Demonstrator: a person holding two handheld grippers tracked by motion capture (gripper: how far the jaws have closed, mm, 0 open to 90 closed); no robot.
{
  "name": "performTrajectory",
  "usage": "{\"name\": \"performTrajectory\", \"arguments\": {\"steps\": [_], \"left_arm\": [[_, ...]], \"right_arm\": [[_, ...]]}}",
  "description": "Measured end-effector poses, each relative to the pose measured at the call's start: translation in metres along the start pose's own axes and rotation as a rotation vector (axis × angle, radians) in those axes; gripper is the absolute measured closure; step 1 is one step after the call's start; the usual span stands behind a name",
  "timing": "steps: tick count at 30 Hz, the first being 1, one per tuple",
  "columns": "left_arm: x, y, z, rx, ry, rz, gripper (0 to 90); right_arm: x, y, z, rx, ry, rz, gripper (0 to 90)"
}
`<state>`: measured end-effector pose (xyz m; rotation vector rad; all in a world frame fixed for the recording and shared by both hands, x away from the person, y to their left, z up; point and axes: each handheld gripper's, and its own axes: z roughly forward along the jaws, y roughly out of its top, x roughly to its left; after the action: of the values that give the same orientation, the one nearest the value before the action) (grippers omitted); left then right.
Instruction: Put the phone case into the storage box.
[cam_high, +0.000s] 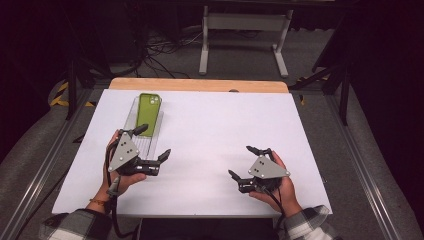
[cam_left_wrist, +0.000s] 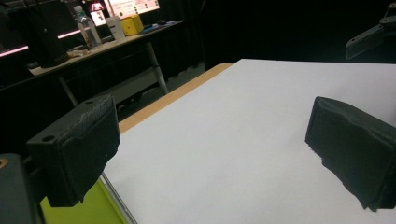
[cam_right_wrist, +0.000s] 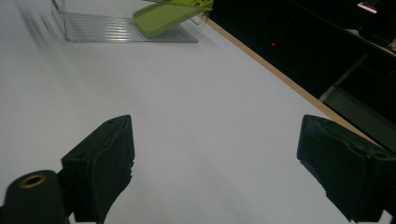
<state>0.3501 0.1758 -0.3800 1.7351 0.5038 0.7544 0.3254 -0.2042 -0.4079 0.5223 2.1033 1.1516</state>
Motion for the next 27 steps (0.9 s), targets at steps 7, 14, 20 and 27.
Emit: {"name": "performTrajectory", "arguments": {"steps": [7,14,20,27], "left_arm": [[-0.004,-0.004,-0.001,0.005,-0.019,-0.004,4.2],[-0.006,-0.008,-0.003,0.013,-0.016,-0.005,4.6],[-0.008,-0.011,-0.004,0.022,-0.022,0.003,4.1],[-0.011,-0.019,-0.005,0.047,-0.035,0.019,3.8]], "right_arm": [[-0.001,0.001,-0.001,-0.007,-0.002,0.002,12.0],[-0.003,0.002,-0.005,-0.020,-0.014,0.009,11.8],[-0.003,0.003,-0.006,-0.029,-0.016,0.014,11.6],[0.000,0.004,-0.006,-0.036,-0.010,0.008,11.2]]}}
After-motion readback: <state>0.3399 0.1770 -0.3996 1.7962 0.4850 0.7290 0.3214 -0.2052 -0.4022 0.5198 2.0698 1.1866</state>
